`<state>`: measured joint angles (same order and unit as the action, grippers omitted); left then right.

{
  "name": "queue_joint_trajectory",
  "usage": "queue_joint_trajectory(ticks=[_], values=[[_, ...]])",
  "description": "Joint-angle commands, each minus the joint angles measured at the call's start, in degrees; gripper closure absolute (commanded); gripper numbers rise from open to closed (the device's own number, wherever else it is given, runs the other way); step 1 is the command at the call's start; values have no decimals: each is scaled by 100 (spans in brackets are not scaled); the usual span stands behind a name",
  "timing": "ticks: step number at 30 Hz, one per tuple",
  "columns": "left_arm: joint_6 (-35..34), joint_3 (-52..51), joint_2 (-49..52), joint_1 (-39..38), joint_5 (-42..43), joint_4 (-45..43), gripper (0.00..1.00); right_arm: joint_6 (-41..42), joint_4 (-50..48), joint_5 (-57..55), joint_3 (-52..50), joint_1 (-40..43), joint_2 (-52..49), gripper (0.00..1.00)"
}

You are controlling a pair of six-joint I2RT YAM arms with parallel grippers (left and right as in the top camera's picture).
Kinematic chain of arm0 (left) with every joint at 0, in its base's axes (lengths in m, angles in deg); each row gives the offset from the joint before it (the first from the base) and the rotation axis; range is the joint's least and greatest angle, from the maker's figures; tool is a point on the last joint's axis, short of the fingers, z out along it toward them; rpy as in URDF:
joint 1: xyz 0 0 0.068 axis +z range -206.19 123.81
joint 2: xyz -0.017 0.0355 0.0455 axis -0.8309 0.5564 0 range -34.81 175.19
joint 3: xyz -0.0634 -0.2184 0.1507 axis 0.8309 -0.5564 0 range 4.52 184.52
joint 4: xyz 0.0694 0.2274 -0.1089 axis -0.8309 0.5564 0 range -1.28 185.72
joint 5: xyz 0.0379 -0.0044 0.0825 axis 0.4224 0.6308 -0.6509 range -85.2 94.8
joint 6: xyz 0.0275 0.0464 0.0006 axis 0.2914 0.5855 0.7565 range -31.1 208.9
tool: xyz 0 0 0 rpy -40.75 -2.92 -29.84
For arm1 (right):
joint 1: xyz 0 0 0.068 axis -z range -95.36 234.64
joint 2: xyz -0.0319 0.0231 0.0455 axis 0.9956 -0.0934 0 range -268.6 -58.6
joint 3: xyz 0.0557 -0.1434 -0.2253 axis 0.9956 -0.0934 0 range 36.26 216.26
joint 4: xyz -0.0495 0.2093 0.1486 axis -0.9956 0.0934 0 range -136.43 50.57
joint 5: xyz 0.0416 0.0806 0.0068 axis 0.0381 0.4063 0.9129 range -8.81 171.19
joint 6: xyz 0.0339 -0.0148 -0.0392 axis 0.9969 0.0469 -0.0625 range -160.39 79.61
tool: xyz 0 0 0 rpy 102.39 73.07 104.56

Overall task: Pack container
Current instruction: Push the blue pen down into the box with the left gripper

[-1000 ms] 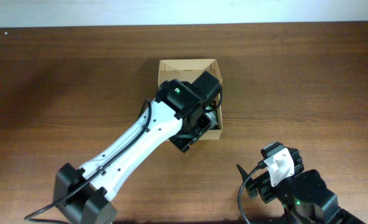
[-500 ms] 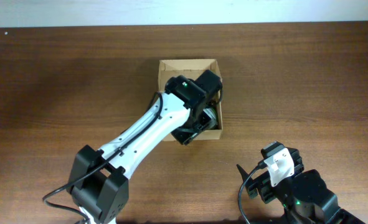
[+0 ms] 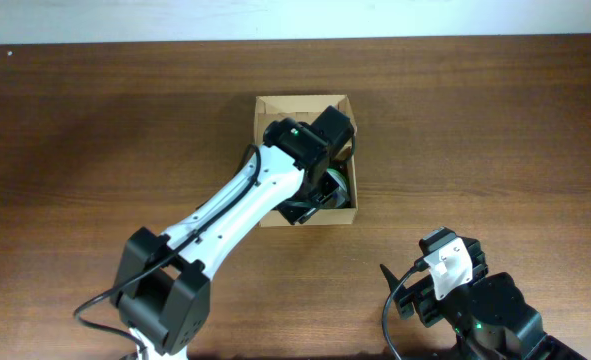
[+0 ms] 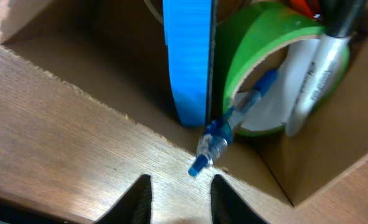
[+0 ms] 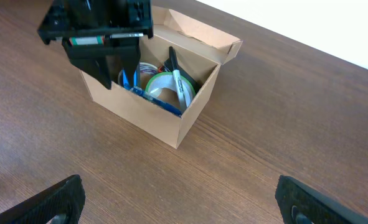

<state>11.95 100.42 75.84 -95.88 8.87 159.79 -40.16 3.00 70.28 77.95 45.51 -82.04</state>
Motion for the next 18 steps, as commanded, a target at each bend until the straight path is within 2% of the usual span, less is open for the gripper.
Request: queue_joint_trajectory(ticks=[1,10,18], values=[[76,46,179,11,-42,-24,74,70,-15,-7,-28,26,31,1],[79,46,190,11,-85,-234,82,70,-15,-7,-28,26,31,1],[74,46,190,111,-195,-289,83,70,-15,-7,-28,26,31,1]])
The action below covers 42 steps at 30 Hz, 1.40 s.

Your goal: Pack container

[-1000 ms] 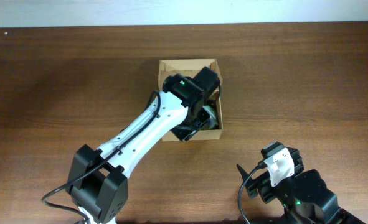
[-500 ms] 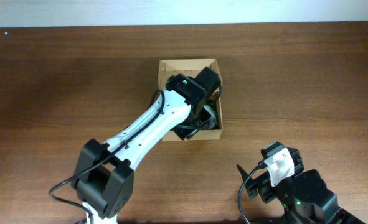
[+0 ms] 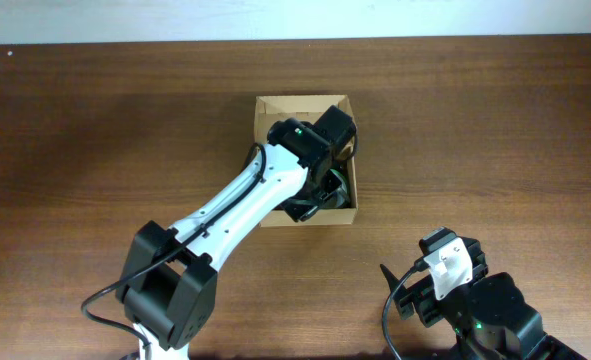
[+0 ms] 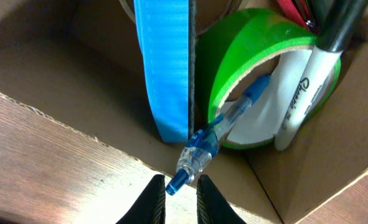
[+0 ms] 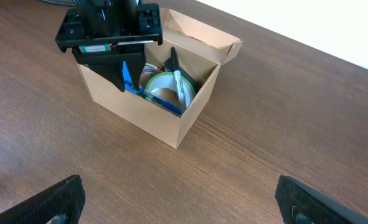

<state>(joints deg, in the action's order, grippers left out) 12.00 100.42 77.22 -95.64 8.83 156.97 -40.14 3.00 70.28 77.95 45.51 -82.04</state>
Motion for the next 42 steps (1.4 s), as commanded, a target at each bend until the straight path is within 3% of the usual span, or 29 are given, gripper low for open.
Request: queue_joint_trajectory(ticks=[1,16,20,25,28,35,42], values=[[70,46,52,101,-243,-17,83,68,-15,-7,-28,26,31,1],[70,48,52,179,-509,-166,83,68,-15,-7,-28,26,31,1],[101,55,46,168,-374,-188,91,68,-15,-7,-28,26,31,1],[330,81,44,149,-247,-184,92,68,-15,-7,-28,26,31,1],[468,90,42,105,-229,-192,98,68,-15,-7,-28,26,31,1],[1386,251,42,81,-153,-479,98,68,-15,-7,-28,26,31,1],[1405,284,42,33,345,-372,98,68,-15,-7,-28,26,31,1]])
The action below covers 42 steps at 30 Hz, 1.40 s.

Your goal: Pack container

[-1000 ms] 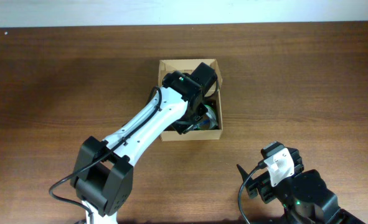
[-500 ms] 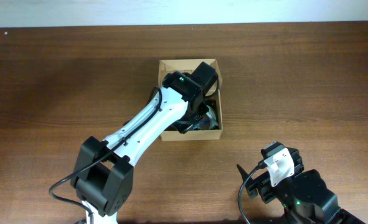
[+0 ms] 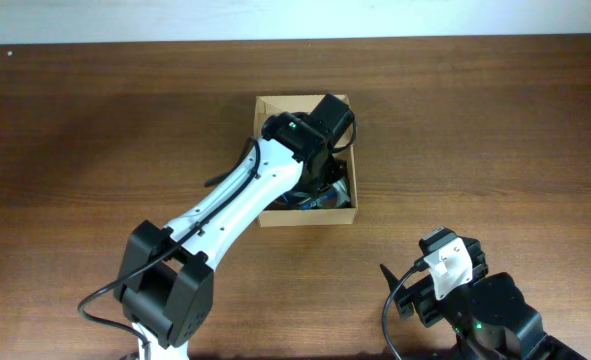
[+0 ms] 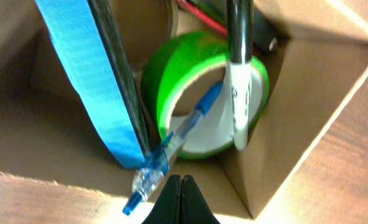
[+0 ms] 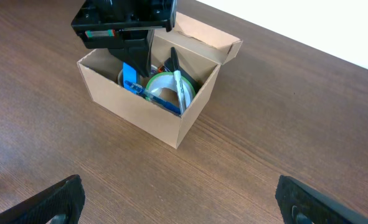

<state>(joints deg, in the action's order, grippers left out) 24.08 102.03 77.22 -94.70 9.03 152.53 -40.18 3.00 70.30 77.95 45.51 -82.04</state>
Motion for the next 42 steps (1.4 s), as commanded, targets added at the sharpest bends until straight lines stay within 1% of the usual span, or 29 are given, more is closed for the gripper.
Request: queue_joint_trajectory(ticks=[1,4,12,23,33,42], values=[[197,122,42,-74,374,107,98,72,-15,-9,-28,26,31,1],[197,122,42,-114,507,251,98,72,-15,-9,-28,26,31,1],[195,118,44,-190,474,496,98,72,-15,-9,-28,26,31,1],[195,109,52,-184,57,608,98,72,-15,-9,-28,26,31,1],[195,103,162,-142,-26,614,98,72,-15,-9,-28,26,31,1],[197,98,166,76,-223,675,98,72,-15,-9,-28,26,31,1]])
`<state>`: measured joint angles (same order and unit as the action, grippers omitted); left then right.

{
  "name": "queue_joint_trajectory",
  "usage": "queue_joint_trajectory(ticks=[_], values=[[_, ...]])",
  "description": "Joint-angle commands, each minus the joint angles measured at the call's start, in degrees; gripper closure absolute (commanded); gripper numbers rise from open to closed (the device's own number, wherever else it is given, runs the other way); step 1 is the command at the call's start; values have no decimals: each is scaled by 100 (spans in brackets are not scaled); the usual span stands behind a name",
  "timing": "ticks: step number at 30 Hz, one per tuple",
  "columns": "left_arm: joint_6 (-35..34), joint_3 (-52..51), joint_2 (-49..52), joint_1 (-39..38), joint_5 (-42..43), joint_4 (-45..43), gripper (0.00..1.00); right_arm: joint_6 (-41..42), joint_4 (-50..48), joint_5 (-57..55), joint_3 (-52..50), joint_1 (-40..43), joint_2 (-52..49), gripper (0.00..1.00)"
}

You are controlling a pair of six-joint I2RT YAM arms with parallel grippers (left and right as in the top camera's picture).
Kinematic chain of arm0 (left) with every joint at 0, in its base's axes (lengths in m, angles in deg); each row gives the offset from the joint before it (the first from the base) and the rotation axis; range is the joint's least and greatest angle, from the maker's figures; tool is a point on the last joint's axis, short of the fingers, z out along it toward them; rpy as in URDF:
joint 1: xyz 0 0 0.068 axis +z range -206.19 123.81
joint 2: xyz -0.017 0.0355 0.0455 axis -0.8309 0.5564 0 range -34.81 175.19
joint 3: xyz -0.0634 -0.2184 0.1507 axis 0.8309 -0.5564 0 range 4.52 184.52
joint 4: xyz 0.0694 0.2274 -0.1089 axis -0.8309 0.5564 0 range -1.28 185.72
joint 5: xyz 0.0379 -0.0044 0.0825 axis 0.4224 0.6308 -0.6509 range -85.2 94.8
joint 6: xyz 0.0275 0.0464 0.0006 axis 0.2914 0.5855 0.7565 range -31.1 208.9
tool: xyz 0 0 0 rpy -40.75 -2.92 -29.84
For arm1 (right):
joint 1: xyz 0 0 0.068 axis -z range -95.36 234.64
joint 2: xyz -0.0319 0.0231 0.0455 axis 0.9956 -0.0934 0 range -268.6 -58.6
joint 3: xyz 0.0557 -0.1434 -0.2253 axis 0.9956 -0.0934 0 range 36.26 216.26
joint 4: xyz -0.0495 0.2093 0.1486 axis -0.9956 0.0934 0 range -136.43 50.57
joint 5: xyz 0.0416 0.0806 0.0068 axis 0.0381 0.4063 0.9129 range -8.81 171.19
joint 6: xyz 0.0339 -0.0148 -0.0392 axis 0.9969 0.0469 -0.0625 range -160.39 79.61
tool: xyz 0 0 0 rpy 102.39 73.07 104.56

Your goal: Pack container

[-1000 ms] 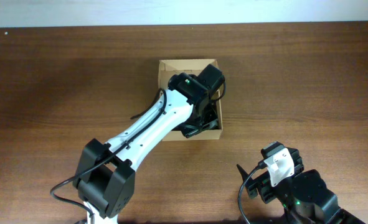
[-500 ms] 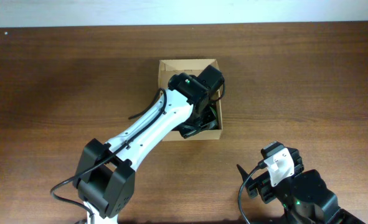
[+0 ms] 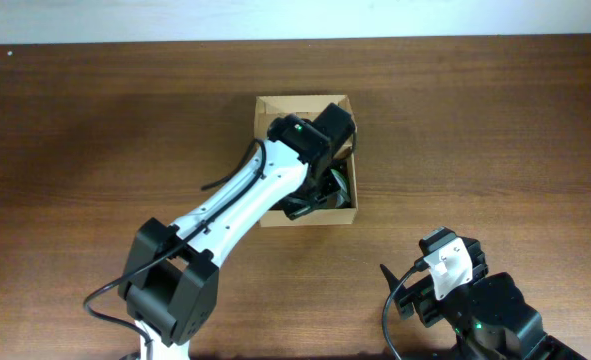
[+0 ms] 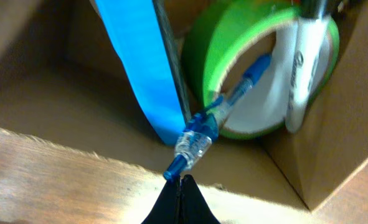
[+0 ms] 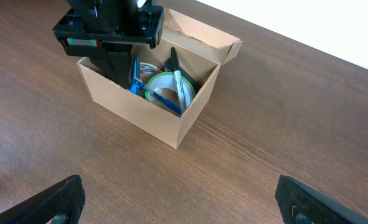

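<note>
An open cardboard box [image 3: 305, 99] stands mid-table. In the left wrist view it holds a blue tape roll [image 4: 140, 62], a green tape roll [image 4: 230, 53], a white marker [image 4: 303, 78] and a clear blue pen [image 4: 218, 115] leaning with its cap end up at the near wall. My left gripper [image 4: 182, 186] is shut, its tips right at the pen's cap end with nothing between them. My right gripper [image 5: 184, 205] is open over bare table, well short of the box [image 5: 131, 115].
The box's back flap [image 5: 202, 34] stands open on the far side. The left arm [image 3: 235, 210] slants across the table from the front left into the box. Brown wooden table [image 3: 495, 130] lies all round.
My left gripper, still shut, has gone from over the box's inside back to its near wall, with its tips now at the pen's cap end. The right arm is unchanged.
My left gripper was open with its fingers either side of the pen's cap end at the box's near wall. Then the fingers stood much closer together. Then it was shut further over the box. Now it is shut at the pen's end again.
</note>
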<state>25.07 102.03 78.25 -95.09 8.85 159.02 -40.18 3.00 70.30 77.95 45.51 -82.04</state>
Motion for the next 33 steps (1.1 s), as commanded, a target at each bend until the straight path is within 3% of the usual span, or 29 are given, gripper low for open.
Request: queue_joint_trajectory(ticks=[1,9,18,33], values=[[96,98,63,138,-216,24,98,72,-15,-9,-28,26,31,1],[92,98,138,214,-411,-96,97,72,-15,-9,-28,26,31,1],[46,98,149,400,-680,-817,87,72,-15,-9,-28,26,31,1],[-144,105,74,573,-732,-1032,86,72,-15,-9,-28,26,31,1]])
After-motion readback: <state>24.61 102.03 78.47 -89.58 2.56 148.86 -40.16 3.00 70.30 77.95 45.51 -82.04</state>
